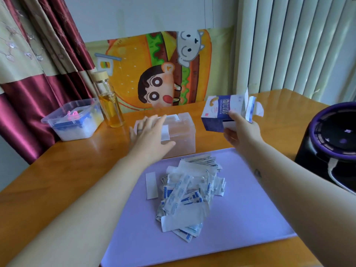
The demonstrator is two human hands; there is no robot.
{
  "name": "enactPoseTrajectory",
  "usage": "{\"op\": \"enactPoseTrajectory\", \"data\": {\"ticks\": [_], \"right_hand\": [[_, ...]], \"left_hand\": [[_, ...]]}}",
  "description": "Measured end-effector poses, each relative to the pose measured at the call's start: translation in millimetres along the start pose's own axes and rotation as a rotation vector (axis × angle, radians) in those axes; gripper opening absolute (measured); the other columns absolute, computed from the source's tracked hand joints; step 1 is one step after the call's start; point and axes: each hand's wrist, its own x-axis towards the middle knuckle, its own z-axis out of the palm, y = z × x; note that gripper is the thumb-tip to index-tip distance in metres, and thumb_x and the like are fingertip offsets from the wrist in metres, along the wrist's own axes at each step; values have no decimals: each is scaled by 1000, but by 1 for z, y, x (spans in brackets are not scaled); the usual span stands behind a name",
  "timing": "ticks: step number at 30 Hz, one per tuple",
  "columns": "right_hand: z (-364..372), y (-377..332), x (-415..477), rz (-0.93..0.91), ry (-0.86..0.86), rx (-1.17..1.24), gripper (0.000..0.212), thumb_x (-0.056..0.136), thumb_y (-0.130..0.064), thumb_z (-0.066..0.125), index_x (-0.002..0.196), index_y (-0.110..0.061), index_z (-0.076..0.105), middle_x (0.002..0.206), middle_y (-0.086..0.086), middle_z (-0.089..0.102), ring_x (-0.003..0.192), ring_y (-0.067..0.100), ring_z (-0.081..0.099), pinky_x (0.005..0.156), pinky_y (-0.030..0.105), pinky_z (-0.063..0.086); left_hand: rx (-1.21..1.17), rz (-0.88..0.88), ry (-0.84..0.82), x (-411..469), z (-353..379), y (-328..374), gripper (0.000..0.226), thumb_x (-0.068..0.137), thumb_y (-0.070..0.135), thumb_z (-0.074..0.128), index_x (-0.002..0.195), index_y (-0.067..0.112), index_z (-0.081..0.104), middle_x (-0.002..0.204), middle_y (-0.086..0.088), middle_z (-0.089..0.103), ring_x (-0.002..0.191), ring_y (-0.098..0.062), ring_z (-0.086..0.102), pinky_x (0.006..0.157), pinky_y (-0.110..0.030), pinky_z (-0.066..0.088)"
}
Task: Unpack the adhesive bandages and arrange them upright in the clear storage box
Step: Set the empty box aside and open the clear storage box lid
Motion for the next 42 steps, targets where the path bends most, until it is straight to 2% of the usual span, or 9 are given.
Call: {"op": "enactPoseTrajectory", "data": {"ticks": [3,8,11,15,17,19,25,30,42], "right_hand": [[-5,14,17,136,56,-70,31,80,-31,70,103,-14,57,83,8,63,58,15,55,49,22,48],[-10,18,35,148,112,-189,28,89,-26,61,109,-10,48,79,8,52,64,18,58,63,28,51],[-15,16,40,133,153,-265,44,89,-22,60,127,-4,46,97,10,53,72,21,61,67,30,53],[-15,13,35,-126,262,-578,55,85,-27,57,137,-14,42,133,9,44,106,24,58,99,40,44],[-3,10,24,-337,160,-752,41,89,-23,54,129,-17,50,134,4,43,112,18,52,99,28,39],[16,11,14,-458,-75,-919,34,90,-22,55,124,-20,54,128,0,49,110,13,49,82,15,40],[48,36,12,-610,-458,-1449,68,87,-23,62,145,-29,27,156,6,12,135,30,33,95,42,46],[50,46,19,-525,-520,-1487,75,88,-20,60,148,-33,16,144,7,37,116,26,50,87,41,51],[56,47,17,-506,-429,-1351,66,86,-10,54,145,-25,27,101,6,63,86,22,60,74,37,55]], "left_hand": [[22,-30,-82,8,12,-7,73,86,50,56,147,35,18,156,6,13,144,-20,3,114,-58,4],[102,-45,-148,19,21,-14,69,90,46,54,148,36,17,158,5,10,145,-22,3,114,-53,4],[177,-4,-144,24,28,-17,70,90,44,53,149,32,16,158,3,12,146,-24,5,116,-50,10],[278,60,-88,32,34,-15,71,91,41,54,149,26,16,156,-1,18,143,-28,16,112,-45,19],[346,75,-73,38,38,-13,69,91,39,55,147,22,21,150,-6,29,137,-30,31,109,-44,28],[420,79,-54,43,42,-11,60,91,33,56,142,17,29,138,-8,41,126,-32,44,102,-43,37],[551,153,-8,51,38,-12,37,90,17,53,126,14,43,114,-9,54,97,-34,62,67,-35,44],[544,185,-58,53,30,-13,39,90,20,54,126,15,43,115,-8,53,96,-34,62,62,-34,37],[460,177,-179,70,16,-12,41,89,10,48,130,12,45,112,-14,59,94,-34,59,63,-33,42]]}}
